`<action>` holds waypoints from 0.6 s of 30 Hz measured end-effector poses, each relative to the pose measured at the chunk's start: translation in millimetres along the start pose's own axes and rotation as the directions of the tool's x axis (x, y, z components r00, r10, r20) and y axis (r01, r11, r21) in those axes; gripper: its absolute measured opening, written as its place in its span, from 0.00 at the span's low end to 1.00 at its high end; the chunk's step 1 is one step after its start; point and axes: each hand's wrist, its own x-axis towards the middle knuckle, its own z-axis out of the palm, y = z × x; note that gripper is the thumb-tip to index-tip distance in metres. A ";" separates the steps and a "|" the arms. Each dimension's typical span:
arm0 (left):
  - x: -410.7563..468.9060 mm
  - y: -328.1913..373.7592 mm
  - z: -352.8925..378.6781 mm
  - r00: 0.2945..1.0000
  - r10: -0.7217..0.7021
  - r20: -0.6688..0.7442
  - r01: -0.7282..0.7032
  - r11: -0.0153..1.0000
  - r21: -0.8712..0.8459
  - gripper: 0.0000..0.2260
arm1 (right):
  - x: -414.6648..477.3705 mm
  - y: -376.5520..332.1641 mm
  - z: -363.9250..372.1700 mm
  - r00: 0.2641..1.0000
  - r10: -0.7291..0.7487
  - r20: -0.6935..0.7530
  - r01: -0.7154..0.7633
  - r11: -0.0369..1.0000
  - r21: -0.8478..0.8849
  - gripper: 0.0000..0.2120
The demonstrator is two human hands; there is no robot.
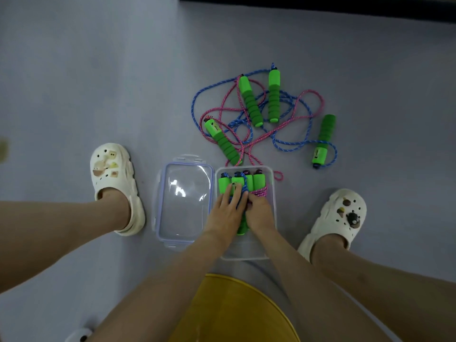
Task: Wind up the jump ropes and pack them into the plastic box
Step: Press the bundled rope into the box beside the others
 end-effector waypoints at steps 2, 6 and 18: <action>6.6 -2.0 2.9 0.998 -0.004 0.056 0.000 0.999 0.054 0.29 | -1.5 4.7 -2.9 0.999 -0.042 0.017 0.043 0.998 -0.046 0.18; 9.0 -1.8 5.8 0.997 -0.030 0.071 0.023 0.995 0.095 0.27 | 0.7 11.9 -2.8 0.998 -0.045 0.041 0.047 0.997 -0.056 0.21; 15.2 1.2 0.8 0.995 0.012 0.099 -0.026 0.990 0.138 0.28 | -10.4 13.7 6.2 1.000 -0.008 -0.007 0.008 0.995 -0.095 0.19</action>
